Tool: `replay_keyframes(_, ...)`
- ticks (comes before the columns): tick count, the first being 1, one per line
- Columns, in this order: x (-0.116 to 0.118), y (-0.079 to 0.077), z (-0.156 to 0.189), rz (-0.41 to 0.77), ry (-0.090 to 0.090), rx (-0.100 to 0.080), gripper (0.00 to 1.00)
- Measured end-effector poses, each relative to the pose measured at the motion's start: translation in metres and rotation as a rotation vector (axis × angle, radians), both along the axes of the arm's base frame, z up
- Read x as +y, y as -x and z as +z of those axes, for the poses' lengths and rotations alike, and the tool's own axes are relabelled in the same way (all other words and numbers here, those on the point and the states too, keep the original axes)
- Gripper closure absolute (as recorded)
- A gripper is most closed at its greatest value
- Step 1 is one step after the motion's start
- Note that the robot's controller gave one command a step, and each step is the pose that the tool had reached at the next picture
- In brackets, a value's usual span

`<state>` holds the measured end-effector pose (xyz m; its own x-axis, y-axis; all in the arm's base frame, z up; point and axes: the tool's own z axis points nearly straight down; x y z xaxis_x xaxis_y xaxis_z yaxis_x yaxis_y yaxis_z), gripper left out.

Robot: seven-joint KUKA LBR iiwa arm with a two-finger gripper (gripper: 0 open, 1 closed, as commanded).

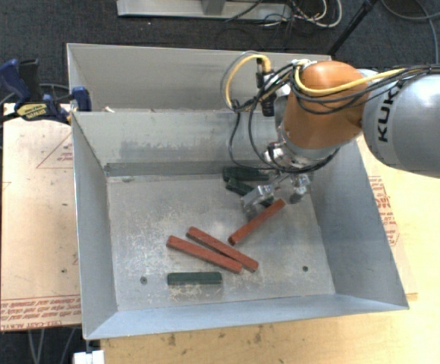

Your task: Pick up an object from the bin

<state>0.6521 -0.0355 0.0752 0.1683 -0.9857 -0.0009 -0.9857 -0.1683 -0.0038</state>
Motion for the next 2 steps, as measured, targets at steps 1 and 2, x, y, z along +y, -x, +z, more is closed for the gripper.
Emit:
replay_keyframes(1,0.002,0.001,-0.001,0.002,-0.003,0.003,1.00)
replay_keyframes(2,0.017,0.001,-0.004,0.053,-0.001,0.001,1.00)
